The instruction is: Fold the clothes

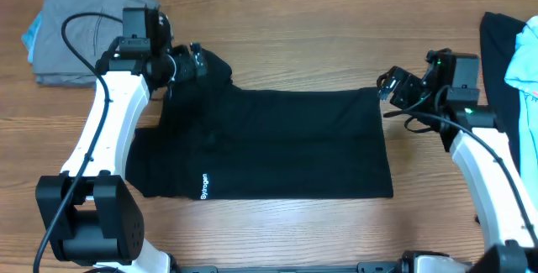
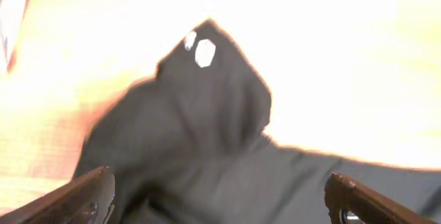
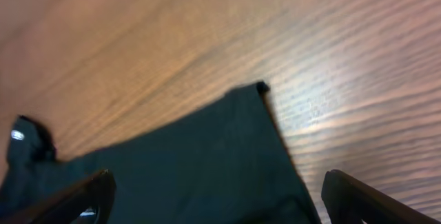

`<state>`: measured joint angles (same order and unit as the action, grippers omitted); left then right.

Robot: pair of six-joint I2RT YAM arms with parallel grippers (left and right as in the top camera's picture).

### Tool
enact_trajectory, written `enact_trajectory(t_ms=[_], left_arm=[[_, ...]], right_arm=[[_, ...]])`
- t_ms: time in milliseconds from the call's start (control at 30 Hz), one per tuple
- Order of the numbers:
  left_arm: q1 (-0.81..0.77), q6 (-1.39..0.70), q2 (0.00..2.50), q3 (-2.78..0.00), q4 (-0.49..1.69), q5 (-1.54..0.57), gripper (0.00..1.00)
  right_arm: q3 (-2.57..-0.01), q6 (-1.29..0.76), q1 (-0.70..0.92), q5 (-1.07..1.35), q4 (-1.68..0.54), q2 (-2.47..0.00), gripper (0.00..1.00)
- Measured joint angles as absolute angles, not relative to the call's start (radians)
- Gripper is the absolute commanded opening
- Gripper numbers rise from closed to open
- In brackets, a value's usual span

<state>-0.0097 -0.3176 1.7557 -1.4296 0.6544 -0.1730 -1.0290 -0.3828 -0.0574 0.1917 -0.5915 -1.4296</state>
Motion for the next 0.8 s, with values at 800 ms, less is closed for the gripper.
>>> enact_trajectory(t_ms=[800], left_arm=[[-0.019,-0.171,2.157,-1.582,0.413,-0.118,1.00]], right_arm=[[-1.029,-0.317,-0.057,0.232,-0.683,-1.548,1.00]])
